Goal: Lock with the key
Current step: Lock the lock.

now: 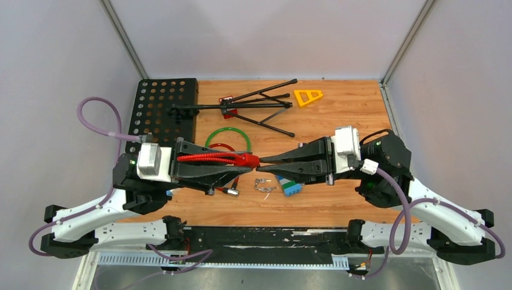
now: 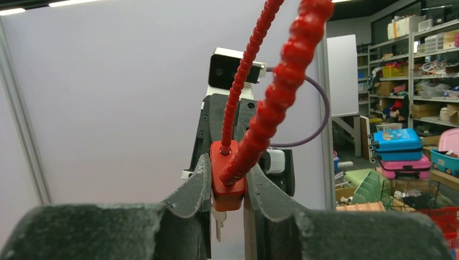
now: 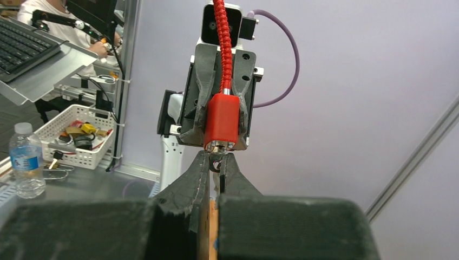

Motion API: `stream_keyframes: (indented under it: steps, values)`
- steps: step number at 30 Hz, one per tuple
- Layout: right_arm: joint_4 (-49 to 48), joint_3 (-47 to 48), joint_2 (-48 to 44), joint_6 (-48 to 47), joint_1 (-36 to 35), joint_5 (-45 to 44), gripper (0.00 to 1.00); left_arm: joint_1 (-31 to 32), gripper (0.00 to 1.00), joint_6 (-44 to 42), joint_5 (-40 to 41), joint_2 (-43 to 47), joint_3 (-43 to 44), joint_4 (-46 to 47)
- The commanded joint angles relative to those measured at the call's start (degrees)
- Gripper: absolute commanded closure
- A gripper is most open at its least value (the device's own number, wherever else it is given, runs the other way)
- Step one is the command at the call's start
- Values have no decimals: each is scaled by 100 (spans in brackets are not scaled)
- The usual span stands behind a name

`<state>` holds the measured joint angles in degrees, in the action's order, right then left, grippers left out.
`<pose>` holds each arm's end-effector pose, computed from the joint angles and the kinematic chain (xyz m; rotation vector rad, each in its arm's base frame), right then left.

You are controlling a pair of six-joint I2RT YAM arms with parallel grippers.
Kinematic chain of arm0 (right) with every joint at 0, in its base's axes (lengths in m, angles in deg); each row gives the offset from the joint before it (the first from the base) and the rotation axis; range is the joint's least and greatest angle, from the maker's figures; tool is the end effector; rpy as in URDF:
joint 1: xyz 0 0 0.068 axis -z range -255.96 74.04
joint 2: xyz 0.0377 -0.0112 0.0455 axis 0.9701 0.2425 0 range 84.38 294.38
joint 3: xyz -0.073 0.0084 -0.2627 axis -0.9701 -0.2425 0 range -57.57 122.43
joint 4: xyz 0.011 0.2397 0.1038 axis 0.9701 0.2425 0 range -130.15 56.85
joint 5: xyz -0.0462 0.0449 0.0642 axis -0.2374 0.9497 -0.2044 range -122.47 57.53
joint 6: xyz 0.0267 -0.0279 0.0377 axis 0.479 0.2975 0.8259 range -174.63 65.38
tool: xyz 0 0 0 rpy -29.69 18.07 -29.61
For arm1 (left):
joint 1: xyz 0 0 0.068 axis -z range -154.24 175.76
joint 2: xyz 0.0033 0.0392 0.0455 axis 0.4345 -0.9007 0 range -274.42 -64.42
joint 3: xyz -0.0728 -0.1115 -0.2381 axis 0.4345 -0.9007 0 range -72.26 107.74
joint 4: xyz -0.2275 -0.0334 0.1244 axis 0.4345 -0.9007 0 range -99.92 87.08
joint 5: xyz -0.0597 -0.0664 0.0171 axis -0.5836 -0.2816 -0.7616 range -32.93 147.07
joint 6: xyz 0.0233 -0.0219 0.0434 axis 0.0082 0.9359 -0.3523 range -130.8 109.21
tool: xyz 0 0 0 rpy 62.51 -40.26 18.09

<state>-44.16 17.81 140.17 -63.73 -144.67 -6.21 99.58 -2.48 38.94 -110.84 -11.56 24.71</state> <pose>0.0505 0.1729 0.5128 -1.0990 0.6729 1.1674 0.0286 -0.1384 0.4954 0.7733 0.5946 -1.4632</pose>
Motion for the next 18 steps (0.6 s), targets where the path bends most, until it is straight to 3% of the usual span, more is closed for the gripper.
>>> stream_keyframes:
  steps: [1,18]
  values:
    - [-58,41,49,818,235,-297,100,176,100,285,-1288,50,100,-37]
    - [-438,34,-153,1690,310,-137,100,176,100,255,-1156,235,-24,22]
